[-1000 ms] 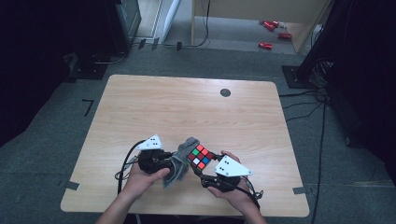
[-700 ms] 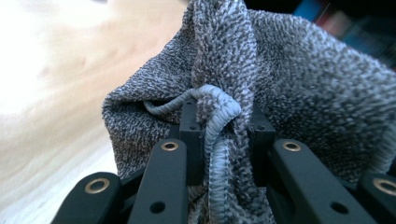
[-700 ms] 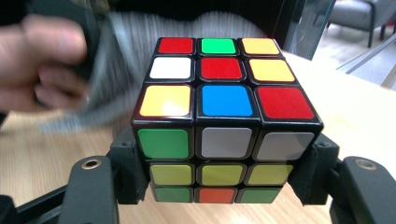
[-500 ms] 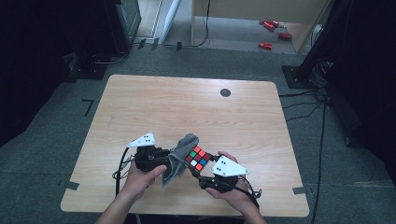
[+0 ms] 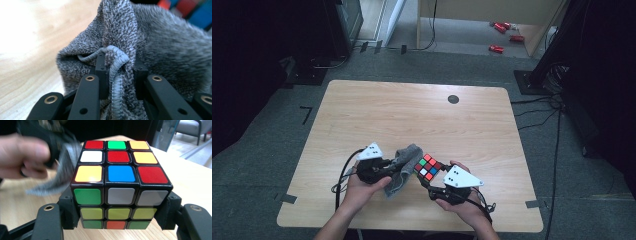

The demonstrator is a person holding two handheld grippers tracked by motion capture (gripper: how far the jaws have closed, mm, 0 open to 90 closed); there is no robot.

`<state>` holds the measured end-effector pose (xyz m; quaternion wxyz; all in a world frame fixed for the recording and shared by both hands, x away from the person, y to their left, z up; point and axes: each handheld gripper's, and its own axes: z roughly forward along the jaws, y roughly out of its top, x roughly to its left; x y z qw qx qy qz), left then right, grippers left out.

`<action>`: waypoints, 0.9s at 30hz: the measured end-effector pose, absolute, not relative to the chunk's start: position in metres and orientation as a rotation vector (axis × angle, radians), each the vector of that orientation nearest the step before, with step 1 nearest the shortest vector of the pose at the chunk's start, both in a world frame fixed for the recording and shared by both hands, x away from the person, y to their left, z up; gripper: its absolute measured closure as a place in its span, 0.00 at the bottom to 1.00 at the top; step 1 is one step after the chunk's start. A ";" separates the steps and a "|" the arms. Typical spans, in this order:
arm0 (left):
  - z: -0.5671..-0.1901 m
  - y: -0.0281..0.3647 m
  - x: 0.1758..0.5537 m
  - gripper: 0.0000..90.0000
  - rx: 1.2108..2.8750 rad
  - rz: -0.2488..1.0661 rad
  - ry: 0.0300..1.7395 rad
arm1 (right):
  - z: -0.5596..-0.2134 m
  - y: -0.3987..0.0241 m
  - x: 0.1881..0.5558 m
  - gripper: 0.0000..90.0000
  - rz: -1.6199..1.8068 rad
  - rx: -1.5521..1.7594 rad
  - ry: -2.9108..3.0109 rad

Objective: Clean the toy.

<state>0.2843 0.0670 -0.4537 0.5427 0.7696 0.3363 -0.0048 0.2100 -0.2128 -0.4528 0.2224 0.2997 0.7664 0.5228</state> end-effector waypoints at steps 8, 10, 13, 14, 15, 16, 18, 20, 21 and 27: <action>-0.459 0.053 0.279 0.84 1.842 -0.108 0.696 | -0.455 -0.202 0.209 0.39 1.423 0.815 2.155; -0.460 0.050 0.278 0.84 1.898 -0.073 0.674 | -0.455 -0.204 0.208 0.39 1.408 0.823 2.152; -0.461 0.046 0.275 0.84 1.962 -0.019 0.657 | -0.454 -0.206 0.209 0.39 1.420 0.841 2.139; -0.462 0.044 0.275 0.84 2.001 0.008 0.661 | -0.452 -0.208 0.210 0.39 1.437 0.853 2.121; -0.462 0.044 0.275 0.84 2.001 0.008 0.661 | -0.452 -0.208 0.210 0.39 1.437 0.853 2.121; -0.463 0.043 0.275 0.84 2.021 0.021 0.661 | -0.451 -0.210 0.210 0.39 1.451 0.861 2.111; -0.463 0.042 0.275 0.83 2.045 0.068 0.661 | -0.449 -0.212 0.210 0.39 1.482 0.877 2.090; -0.460 0.047 0.276 0.83 1.992 0.062 0.693 | -0.448 -0.214 0.210 0.39 1.486 0.878 2.087; -0.458 0.052 0.278 0.83 1.925 0.018 0.717 | -0.448 -0.214 0.210 0.39 1.486 0.878 2.093; -0.450 0.060 0.277 0.83 1.729 -0.130 0.675 | -0.452 -0.207 0.209 0.39 1.484 0.837 2.143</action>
